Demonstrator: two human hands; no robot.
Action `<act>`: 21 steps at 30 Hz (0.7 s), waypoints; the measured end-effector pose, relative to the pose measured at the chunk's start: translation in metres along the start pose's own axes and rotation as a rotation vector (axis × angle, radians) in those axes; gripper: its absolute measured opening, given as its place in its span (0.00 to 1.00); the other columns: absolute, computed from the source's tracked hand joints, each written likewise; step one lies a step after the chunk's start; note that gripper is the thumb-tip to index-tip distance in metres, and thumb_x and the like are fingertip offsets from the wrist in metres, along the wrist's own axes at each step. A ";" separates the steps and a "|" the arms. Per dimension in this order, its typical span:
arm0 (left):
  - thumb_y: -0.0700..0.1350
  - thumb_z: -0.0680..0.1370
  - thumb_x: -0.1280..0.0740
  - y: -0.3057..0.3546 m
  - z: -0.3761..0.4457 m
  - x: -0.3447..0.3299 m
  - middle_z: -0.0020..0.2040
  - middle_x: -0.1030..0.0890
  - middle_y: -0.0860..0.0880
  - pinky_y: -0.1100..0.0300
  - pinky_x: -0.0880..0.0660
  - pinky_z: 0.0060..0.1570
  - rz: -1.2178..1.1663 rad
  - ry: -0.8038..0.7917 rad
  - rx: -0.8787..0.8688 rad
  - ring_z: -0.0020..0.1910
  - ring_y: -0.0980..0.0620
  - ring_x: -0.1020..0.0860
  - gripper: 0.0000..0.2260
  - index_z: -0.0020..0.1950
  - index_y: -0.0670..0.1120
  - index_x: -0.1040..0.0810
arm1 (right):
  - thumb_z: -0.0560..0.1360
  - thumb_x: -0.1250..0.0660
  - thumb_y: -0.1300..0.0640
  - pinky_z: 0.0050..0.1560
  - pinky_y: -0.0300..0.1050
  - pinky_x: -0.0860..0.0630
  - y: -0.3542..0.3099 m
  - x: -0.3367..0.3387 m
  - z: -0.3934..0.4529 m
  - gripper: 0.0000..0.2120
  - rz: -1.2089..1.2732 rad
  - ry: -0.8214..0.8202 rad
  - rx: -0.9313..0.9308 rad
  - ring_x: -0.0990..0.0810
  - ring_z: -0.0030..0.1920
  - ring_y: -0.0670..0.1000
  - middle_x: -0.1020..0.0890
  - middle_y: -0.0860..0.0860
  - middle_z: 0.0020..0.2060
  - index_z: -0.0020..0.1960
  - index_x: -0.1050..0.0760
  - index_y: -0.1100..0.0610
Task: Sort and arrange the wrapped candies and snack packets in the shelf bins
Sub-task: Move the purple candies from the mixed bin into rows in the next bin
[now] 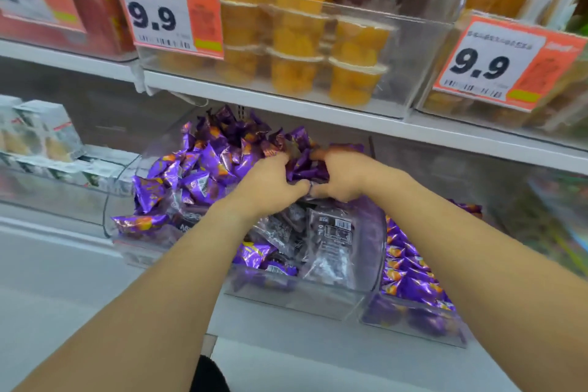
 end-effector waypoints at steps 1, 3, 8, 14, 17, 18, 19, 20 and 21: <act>0.54 0.71 0.27 -0.002 0.002 0.001 0.50 0.17 0.49 0.54 0.23 0.53 -0.046 -0.002 0.004 0.50 0.48 0.20 0.19 0.59 0.46 0.22 | 0.71 0.25 0.46 0.46 0.43 0.29 0.002 0.002 0.000 0.28 0.024 0.013 -0.007 0.24 0.47 0.52 0.20 0.52 0.53 0.68 0.27 0.53; 0.53 0.67 0.24 -0.005 0.004 0.005 0.49 0.17 0.51 0.53 0.23 0.55 -0.125 0.027 -0.003 0.49 0.51 0.19 0.23 0.59 0.46 0.21 | 0.68 0.21 0.51 0.47 0.42 0.26 0.005 0.005 -0.004 0.27 0.127 0.073 -0.021 0.22 0.47 0.50 0.18 0.50 0.55 0.64 0.23 0.53; 0.48 0.69 0.20 -0.013 0.005 0.012 0.40 0.21 0.50 0.60 0.24 0.43 -0.248 0.109 0.026 0.35 0.55 0.25 0.22 0.60 0.43 0.19 | 0.70 0.22 0.55 0.43 0.39 0.22 0.011 0.005 -0.015 0.14 0.414 0.184 -0.052 0.18 0.38 0.43 0.16 0.47 0.43 0.53 0.21 0.47; 0.46 0.69 0.21 -0.011 0.001 0.019 0.33 0.22 0.54 0.72 0.30 0.36 -0.158 0.252 0.035 0.32 0.62 0.27 0.08 0.46 0.46 0.14 | 0.77 0.31 0.52 0.37 0.39 0.30 0.002 0.010 -0.032 0.07 0.269 0.330 -0.019 0.20 0.39 0.47 0.16 0.49 0.40 0.55 0.21 0.49; 0.51 0.72 0.24 0.003 -0.005 0.031 0.33 0.25 0.56 0.70 0.37 0.32 -0.117 0.327 -0.009 0.32 0.61 0.28 0.08 0.40 0.48 0.16 | 0.80 0.35 0.54 0.39 0.43 0.31 -0.004 0.018 -0.057 0.04 0.323 0.467 0.021 0.22 0.37 0.49 0.19 0.48 0.35 0.49 0.23 0.53; 0.53 0.74 0.26 0.009 -0.010 0.036 0.33 0.26 0.54 0.67 0.36 0.33 -0.132 0.342 -0.026 0.31 0.59 0.28 0.09 0.39 0.48 0.18 | 0.81 0.35 0.53 0.39 0.45 0.32 -0.005 0.021 -0.067 0.05 0.342 0.504 0.011 0.24 0.36 0.50 0.20 0.48 0.35 0.48 0.24 0.53; 0.53 0.75 0.28 0.016 -0.016 0.040 0.32 0.26 0.53 0.63 0.33 0.33 -0.162 0.340 -0.044 0.30 0.56 0.26 0.10 0.39 0.48 0.20 | 0.81 0.36 0.53 0.39 0.46 0.31 -0.006 0.024 -0.079 0.05 0.388 0.530 -0.002 0.24 0.35 0.49 0.21 0.47 0.35 0.48 0.25 0.53; 0.52 0.77 0.31 0.025 -0.023 0.044 0.29 0.25 0.52 0.60 0.31 0.32 -0.220 0.308 -0.061 0.27 0.52 0.24 0.11 0.40 0.47 0.22 | 0.82 0.37 0.53 0.38 0.46 0.29 -0.007 0.027 -0.092 0.06 0.471 0.541 -0.013 0.23 0.33 0.47 0.20 0.47 0.35 0.48 0.27 0.54; 0.50 0.79 0.33 0.034 -0.031 0.044 0.26 0.24 0.50 0.60 0.29 0.29 -0.297 0.246 -0.070 0.23 0.49 0.23 0.10 0.42 0.46 0.23 | 0.82 0.39 0.53 0.37 0.44 0.25 -0.009 0.029 -0.107 0.05 0.572 0.539 -0.022 0.21 0.31 0.45 0.18 0.49 0.36 0.49 0.27 0.53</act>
Point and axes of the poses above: each hand's wrist, its own z-axis towards the middle knuckle, its own x-axis out of the back of the hand, y = z × x, the point moved 4 cm from there along z, towards the middle knuckle
